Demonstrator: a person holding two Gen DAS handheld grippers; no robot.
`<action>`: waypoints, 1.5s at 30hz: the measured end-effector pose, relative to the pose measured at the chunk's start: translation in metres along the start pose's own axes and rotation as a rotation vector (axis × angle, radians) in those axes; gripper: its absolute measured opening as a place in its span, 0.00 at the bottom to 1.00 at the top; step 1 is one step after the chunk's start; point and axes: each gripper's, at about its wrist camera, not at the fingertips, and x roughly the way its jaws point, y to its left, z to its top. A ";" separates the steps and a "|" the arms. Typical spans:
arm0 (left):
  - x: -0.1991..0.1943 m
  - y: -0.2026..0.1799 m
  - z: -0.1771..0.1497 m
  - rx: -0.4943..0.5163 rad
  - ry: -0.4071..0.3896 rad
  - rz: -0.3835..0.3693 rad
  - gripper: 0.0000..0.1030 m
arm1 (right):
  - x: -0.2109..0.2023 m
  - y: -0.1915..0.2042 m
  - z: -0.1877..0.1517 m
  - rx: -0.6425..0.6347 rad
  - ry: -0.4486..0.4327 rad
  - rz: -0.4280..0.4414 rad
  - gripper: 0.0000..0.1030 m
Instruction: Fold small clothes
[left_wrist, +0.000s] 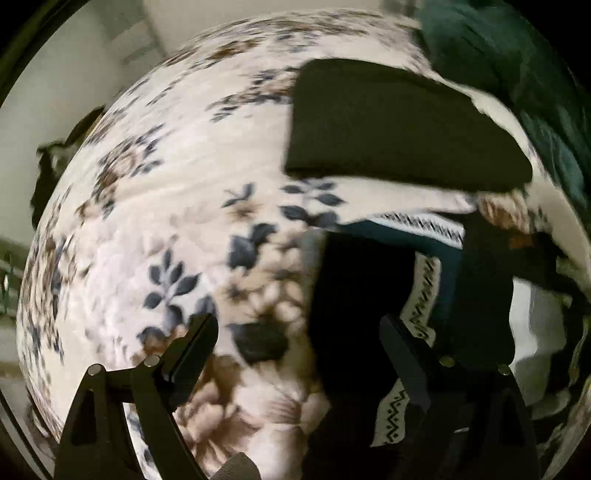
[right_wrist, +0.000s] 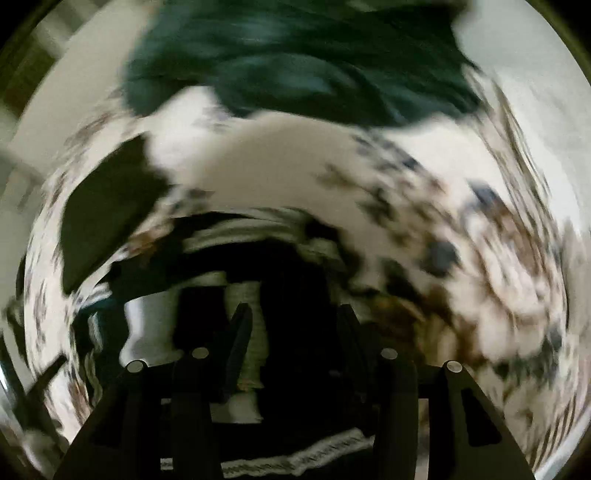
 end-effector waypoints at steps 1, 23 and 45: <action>0.014 -0.005 -0.001 0.039 0.030 0.045 0.88 | 0.015 0.009 -0.001 -0.037 0.045 -0.016 0.48; -0.119 -0.060 -0.137 -0.047 0.062 0.054 1.00 | -0.056 -0.108 -0.019 -0.092 0.346 0.166 0.73; -0.096 -0.358 -0.360 0.206 0.334 -0.100 1.00 | 0.115 -0.137 0.088 -0.080 0.504 0.453 0.68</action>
